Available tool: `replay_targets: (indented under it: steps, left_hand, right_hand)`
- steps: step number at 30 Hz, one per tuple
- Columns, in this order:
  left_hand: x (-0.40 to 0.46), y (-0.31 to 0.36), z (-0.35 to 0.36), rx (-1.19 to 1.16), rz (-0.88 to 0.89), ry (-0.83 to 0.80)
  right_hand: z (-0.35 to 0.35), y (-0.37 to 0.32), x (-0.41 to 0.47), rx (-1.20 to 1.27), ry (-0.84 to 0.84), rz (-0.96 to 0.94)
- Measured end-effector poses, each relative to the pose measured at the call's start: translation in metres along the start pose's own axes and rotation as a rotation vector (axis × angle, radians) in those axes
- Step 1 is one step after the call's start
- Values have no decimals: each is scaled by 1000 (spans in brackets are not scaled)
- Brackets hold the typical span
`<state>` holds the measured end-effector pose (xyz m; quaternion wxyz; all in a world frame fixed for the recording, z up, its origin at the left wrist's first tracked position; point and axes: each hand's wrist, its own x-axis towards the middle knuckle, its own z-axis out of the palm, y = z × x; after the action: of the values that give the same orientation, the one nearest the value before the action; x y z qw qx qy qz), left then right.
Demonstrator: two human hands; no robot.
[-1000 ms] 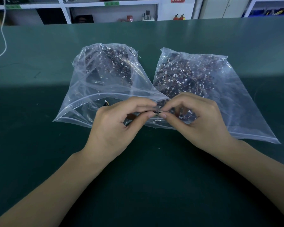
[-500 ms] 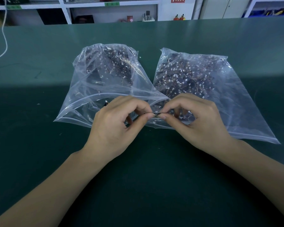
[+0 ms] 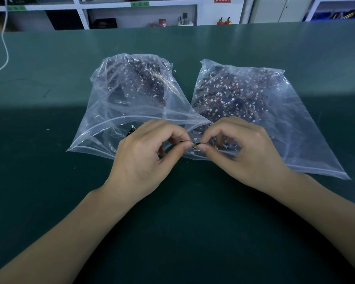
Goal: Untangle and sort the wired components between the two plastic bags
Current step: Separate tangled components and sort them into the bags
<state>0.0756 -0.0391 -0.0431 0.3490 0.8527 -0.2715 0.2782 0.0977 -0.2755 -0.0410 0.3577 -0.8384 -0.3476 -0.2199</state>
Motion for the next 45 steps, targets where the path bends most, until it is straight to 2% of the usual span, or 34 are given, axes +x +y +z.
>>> replay_targets:
  steps: [5,8,15,23,27,33,36,39,42,45]
  left_hand:
    - [0,-3,-1,-4,-90,123]
    - [1,-3,-3,1,-89,123]
    - [-1,3,0,-27,13,19]
    - [5,8,8,322,170,55]
    - [7,11,14,415,205,-24]
    - [3,10,18,467,178,-164]
    - [3,16,15,332,147,-164]
    - [1,13,5,216,-8,-113]
    - [2,0,-8,333,-99,-38]
    - [5,-15,-19,482,-133,-45]
  right_hand:
    - [-3,5,0,-171,-139,3]
    - [-3,9,0,-225,-201,33]
    - [-2,8,2,-100,-41,75]
    - [-3,7,1,-38,32,65]
    - [-3,5,1,-39,41,58]
    - [0,1,1,-56,12,70]
    - [-2,1,1,-53,9,72]
    - [-2,2,1,-42,-3,79]
    - [-1,2,0,-41,-36,77]
    - [0,2,0,-52,-50,59]
